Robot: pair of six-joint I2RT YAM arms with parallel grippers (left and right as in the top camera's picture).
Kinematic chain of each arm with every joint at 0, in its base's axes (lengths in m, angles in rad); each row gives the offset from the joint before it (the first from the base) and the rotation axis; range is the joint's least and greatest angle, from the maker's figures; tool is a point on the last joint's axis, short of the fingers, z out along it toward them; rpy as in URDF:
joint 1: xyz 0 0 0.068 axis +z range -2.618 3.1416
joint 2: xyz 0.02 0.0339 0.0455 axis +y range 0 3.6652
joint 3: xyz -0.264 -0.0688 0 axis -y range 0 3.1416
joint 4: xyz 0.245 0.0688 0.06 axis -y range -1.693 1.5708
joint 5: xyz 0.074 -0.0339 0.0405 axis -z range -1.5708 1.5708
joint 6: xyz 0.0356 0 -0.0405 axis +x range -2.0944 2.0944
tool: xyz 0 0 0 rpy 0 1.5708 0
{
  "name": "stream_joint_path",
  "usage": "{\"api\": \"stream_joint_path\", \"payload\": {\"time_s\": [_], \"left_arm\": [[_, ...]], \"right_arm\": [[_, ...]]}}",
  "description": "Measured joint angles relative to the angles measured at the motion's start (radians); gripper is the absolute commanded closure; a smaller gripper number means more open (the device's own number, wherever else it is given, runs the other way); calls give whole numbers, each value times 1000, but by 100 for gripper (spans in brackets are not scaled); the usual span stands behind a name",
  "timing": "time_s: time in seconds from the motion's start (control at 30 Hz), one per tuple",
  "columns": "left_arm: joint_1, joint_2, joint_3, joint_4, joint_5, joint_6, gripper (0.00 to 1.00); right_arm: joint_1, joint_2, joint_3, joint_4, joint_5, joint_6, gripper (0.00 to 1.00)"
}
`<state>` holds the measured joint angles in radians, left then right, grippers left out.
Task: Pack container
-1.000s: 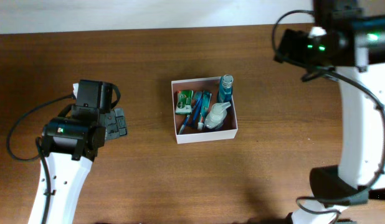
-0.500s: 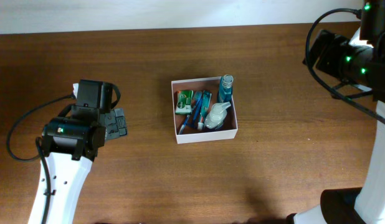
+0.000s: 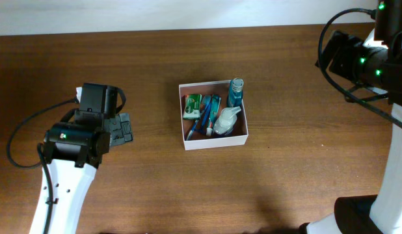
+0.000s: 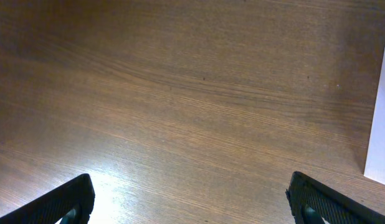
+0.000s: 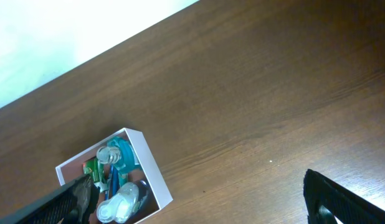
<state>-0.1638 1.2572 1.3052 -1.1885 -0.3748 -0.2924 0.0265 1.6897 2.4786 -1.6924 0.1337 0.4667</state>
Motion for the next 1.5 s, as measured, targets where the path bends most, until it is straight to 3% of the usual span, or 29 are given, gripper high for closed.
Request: {"api": "stream_joint_path", "payload": {"time_s": [0.3,0.57,0.7,1.17,1.5], "left_arm": [[0,0,0,0,0,0,1],[0,0,0,0,0,0,0],[0,0,0,0,-1,0,1],[0,0,-2,1,-1,0,1],[0,0,-2,0,0,0,1]], "right_arm": [[0,-28,-2,1,17,-218,2],[-58,-209,-79,25,67,-288,2],[-98,-338,-302,211,77,-332,2],[-106,-805,-1417,1110,56,-452,2],[-106,-1110,-1921,1473,-35,-453,2]]}}
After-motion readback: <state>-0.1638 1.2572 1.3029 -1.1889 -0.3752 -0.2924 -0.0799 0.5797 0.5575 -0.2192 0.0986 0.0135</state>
